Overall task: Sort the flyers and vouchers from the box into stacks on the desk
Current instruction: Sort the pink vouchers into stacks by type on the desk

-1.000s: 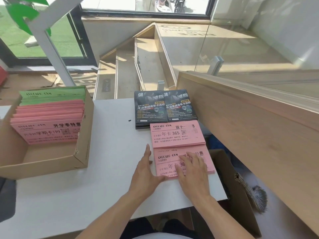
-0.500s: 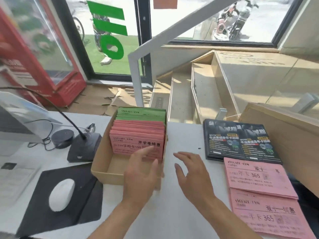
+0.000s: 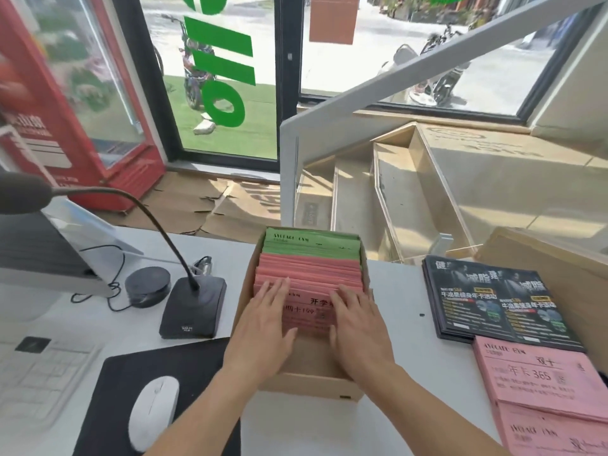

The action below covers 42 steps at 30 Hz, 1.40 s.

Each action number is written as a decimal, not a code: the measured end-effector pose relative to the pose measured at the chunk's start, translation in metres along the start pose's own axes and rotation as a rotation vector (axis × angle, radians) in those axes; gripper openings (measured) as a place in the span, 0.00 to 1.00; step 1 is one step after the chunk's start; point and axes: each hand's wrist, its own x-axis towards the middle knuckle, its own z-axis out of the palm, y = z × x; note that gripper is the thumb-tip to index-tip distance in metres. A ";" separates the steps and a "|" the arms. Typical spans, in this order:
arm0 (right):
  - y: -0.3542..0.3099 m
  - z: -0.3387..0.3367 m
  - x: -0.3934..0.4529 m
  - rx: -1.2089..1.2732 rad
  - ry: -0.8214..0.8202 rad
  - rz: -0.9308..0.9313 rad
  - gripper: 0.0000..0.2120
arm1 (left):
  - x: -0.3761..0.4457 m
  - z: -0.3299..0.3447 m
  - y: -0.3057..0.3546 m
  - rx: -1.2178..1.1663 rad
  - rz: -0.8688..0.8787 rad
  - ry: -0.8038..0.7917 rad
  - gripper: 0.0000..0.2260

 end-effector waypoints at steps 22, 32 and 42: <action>0.005 -0.015 -0.018 0.534 0.481 -0.017 0.22 | -0.011 -0.001 -0.009 -0.112 0.151 0.410 0.17; 0.069 -0.099 -0.080 0.920 0.585 0.055 0.13 | -0.034 -0.015 0.075 -0.470 0.454 0.546 0.06; 0.191 -0.081 -0.181 0.860 -0.019 0.359 0.25 | -0.086 0.078 0.154 -0.659 0.216 0.043 0.11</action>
